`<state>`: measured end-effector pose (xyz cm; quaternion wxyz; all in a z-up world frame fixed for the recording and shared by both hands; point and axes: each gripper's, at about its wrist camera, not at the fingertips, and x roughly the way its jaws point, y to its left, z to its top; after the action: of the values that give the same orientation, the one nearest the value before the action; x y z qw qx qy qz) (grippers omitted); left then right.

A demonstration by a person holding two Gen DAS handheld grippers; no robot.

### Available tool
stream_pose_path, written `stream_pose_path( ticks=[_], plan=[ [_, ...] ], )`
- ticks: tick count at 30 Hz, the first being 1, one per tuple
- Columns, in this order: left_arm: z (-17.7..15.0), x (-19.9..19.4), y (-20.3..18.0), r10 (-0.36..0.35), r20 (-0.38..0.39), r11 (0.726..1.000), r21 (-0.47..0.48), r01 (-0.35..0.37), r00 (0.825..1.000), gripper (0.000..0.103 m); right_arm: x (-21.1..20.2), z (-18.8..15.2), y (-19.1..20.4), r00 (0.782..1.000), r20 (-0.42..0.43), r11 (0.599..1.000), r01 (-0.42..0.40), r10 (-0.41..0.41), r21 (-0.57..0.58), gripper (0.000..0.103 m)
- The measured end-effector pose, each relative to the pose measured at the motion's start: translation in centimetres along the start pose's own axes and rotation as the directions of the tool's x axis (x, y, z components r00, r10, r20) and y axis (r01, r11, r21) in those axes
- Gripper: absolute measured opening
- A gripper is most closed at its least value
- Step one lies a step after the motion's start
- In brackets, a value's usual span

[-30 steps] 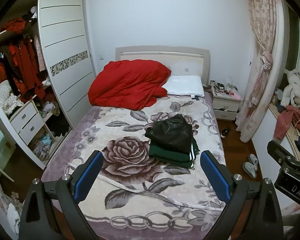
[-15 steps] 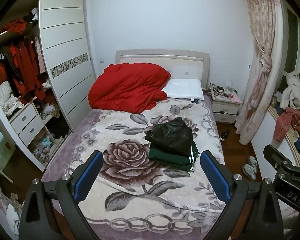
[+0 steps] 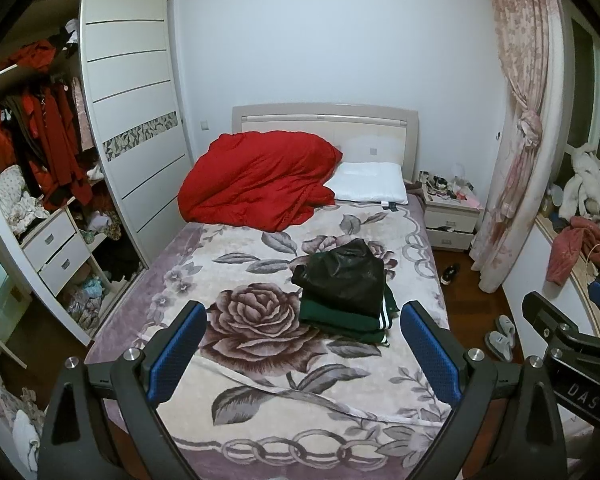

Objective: Fold large clothes

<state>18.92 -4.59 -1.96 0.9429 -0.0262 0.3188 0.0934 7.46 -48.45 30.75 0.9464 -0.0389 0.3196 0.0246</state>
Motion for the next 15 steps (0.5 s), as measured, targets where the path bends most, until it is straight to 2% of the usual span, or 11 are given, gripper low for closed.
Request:
stream_pose_path(
  ticks=[15],
  plan=[
    [0.4,-0.3,-0.2,-0.006,0.006,1.0,0.0,0.006,1.0,0.099,-1.3,-1.3,0.7,1.0,0.013,1.0,0.018,-0.018,0.015,0.102]
  ],
)
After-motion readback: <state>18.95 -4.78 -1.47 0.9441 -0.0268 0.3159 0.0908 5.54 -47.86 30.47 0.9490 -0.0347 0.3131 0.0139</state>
